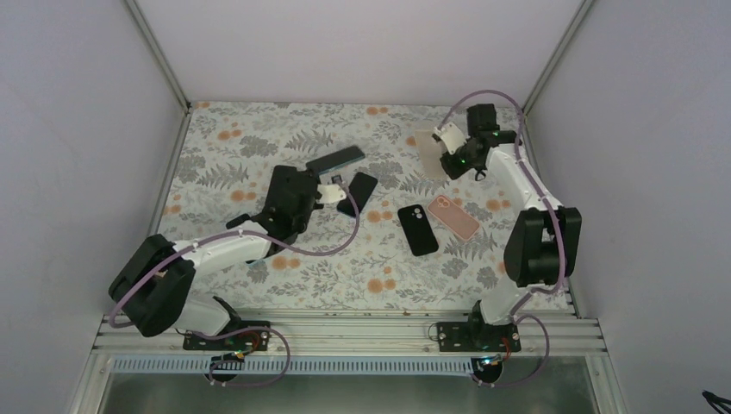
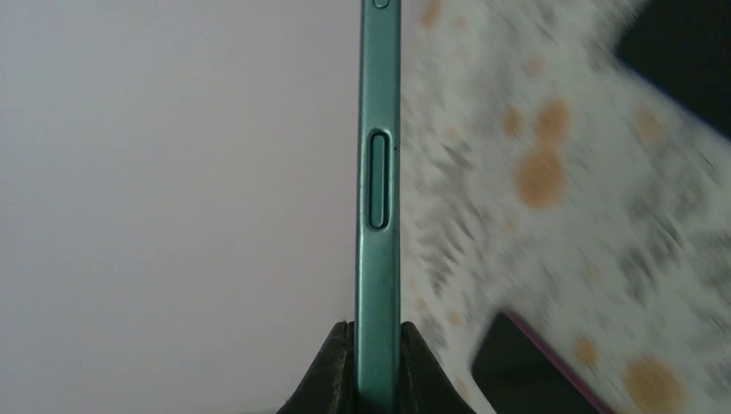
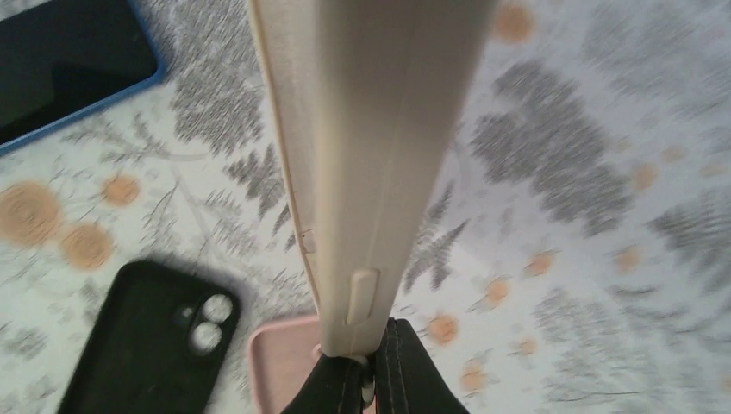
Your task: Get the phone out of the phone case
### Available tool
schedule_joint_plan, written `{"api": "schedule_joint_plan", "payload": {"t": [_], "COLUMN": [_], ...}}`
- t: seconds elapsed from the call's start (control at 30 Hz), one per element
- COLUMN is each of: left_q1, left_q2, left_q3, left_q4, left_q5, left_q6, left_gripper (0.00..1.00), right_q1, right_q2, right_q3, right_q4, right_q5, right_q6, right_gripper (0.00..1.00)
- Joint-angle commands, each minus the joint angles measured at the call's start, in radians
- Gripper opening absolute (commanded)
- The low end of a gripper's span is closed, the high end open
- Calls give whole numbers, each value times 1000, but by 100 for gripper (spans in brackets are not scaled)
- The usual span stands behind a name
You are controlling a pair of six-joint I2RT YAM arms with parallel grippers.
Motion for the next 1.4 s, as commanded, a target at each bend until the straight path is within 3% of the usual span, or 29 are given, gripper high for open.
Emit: {"api": "schedule_joint_plan", "payload": {"t": [0.0,0.27,0.5,0.6,0.73,0.87,0.9,0.93,0.97,1.03,1.1,1.23,1.37], "left_q1": [2,-24,-63,-69,-78,-79,-78,-77,-77,-79,-79,-49,42], "left_q2": [24,105,223,268,282,256,249,239,224,171,86,-117,-272], "left_q3": [-80,-173,-272,-258,-253,-269,-276,-288,-303,-316,-293,-173,-45], "left_q4": [8,2,129,92,42,-21,-35,-34,-35,-84,-233,-568,-751], "left_q5": [-146,-220,-262,-263,-246,-231,-234,-244,-250,-246,-190,55,225], "left_q6": [92,39,105,85,69,62,63,68,71,59,-4,-115,-114], "left_gripper": [2,2,2,3,40,39,44,53,69,82,89,100,100], "right_q1": [-80,-107,-108,-108,-111,-137,-141,-141,-141,-140,-130,-36,111], "right_q2": [120,354,447,468,460,446,436,425,406,364,320,229,190], "right_q3": [18,100,189,214,213,225,225,222,212,204,202,163,106], "right_q4": [-207,-256,-241,-237,-218,-228,-228,-227,-222,-222,-241,-266,-249], "right_q5": [-343,-658,-680,-652,-575,-522,-494,-465,-439,-406,-384,-278,-154], "right_q6": [-60,-57,-1,18,52,67,64,60,57,40,6,-80,-105], "right_gripper": [3,4,4,9,30,41,45,50,54,60,67,80,75]}}
